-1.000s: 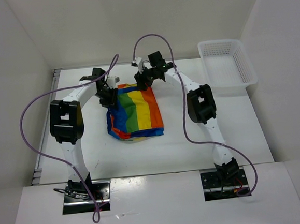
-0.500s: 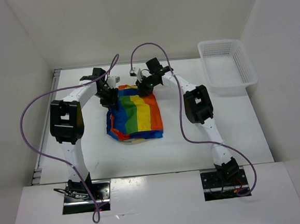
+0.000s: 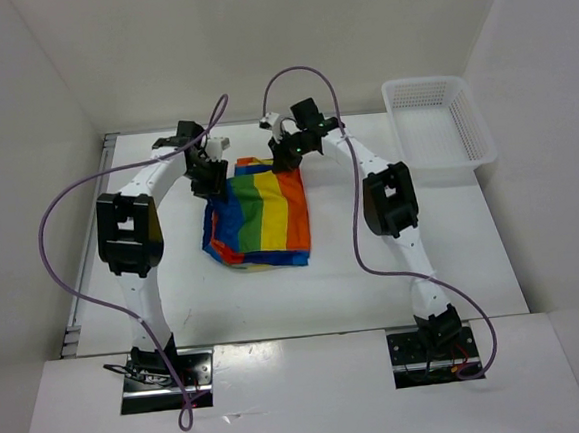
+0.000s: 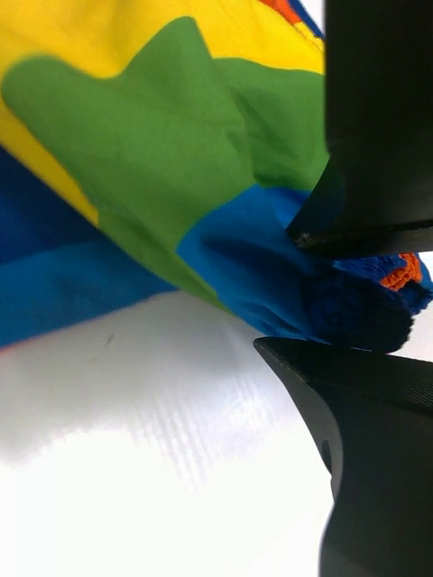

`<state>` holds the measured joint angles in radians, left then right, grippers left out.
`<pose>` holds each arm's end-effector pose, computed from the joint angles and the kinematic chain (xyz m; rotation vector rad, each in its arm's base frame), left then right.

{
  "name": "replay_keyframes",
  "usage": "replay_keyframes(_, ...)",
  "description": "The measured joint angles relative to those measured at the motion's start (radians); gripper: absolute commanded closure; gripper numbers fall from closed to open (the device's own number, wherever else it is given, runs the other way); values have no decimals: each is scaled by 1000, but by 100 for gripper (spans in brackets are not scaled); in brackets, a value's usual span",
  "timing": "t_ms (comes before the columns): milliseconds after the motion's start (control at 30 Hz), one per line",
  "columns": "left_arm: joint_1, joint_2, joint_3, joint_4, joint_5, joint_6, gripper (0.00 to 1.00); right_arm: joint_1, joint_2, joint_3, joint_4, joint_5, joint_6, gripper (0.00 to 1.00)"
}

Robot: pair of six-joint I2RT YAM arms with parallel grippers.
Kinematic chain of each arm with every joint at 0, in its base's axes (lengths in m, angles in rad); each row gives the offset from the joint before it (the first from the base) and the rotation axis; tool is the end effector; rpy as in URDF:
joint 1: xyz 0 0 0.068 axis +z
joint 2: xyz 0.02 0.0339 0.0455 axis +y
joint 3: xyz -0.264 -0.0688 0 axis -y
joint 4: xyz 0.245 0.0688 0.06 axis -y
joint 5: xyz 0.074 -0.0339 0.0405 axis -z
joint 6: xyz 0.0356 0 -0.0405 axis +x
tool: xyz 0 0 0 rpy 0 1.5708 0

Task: Fold and stack the shorts
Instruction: Fold the shorts

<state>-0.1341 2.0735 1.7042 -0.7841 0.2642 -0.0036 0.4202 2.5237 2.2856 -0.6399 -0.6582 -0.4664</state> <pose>0.4361 -0.0682 0.2133 0.2534 2.7059 -0.3997 0.4957 0.2453 0.1884 -1.2589 1.9817 0.7761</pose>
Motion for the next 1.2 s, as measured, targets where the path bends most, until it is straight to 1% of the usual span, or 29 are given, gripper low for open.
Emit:
replay_keyframes(133, 0, 45, 53, 8, -26, -1, 53, -22, -27, 0, 19, 30, 37, 100)
replay_keyframes(300, 0, 142, 94, 37, -60, -2, 53, -21, -34, -3, 76, 149, 91, 100)
replay_keyframes(333, -1, 158, 102, 41, -59, -2, 47, -19, -34, -4, 83, 173, 102, 100)
replay_keyframes(400, -2, 184, 126, 43, -59, -3, 40, -14, -34, -5, 96, 216, 118, 100)
replay_keyframes(433, -2, 185, 135, 44, -61, -2, 35, -14, -34, -5, 105, 235, 123, 100)
replay_keyframes(467, -2, 187, 148, 43, -61, -1, 33, -14, -34, -5, 114, 251, 130, 98)
replay_keyframes(533, -2, 193, 175, 44, -61, -1, 27, -15, -34, -5, 129, 286, 142, 88)
replay_keyframes(567, -2, 196, 190, 40, -61, 0, 23, -15, -34, -5, 134, 305, 145, 80)
replay_keyframes(600, -2, 200, 208, 36, -61, 1, 17, -14, -34, -5, 139, 323, 150, 76)
replay_keyframes(633, -1, 202, 225, 33, -61, 0, 15, -13, -34, -5, 148, 344, 149, 71)
replay_keyframes(667, -1, 203, 241, 29, -61, 1, 12, -10, -34, -5, 157, 360, 148, 59)
replay_keyframes(700, -1, 203, 264, 24, -61, -1, 8, -10, -34, -5, 165, 379, 151, 54)
replay_keyframes(767, 0, 203, 309, 21, -61, 1, 4, -10, -34, -5, 178, 414, 158, 45)
replay_keyframes(800, 0, 203, 335, 25, -61, 0, 3, -10, -36, -5, 184, 434, 161, 42)
replay_keyframes(833, 0, 201, 352, 30, -61, 1, 0, -10, -39, -5, 186, 453, 164, 42)
replay_keyframes(867, 0, 198, 367, 34, -62, 0, 0, -10, -44, -5, 185, 472, 164, 41)
replay_keyframes(933, 0, 183, 375, 40, -63, 0, 0, -10, -64, -5, 185, 499, 167, 41)
replay_keyframes(1033, -5, 142, 369, 40, -64, 0, 0, -10, -151, -64, 183, 510, 164, 48)
replay_keyframes(1067, -7, 121, 355, 43, -62, 0, 6, -10, -194, -93, 178, 505, 157, 59)
replay_keyframes(1100, -10, 97, 331, 53, -58, -2, 6, -9, -235, -123, 172, 495, 149, 66)
replay_keyframes(1133, -14, 64, 294, 62, -54, -1, 22, -8, -291, -176, 178, 474, 134, 73)
replay_keyframes(1167, -21, 37, 259, 64, -48, -3, 32, -5, -349, -227, 164, 454, 111, 79)
replay_keyframes(1200, -31, 12, 224, 68, -37, -2, 42, -1, -409, -291, 160, 432, 89, 87)
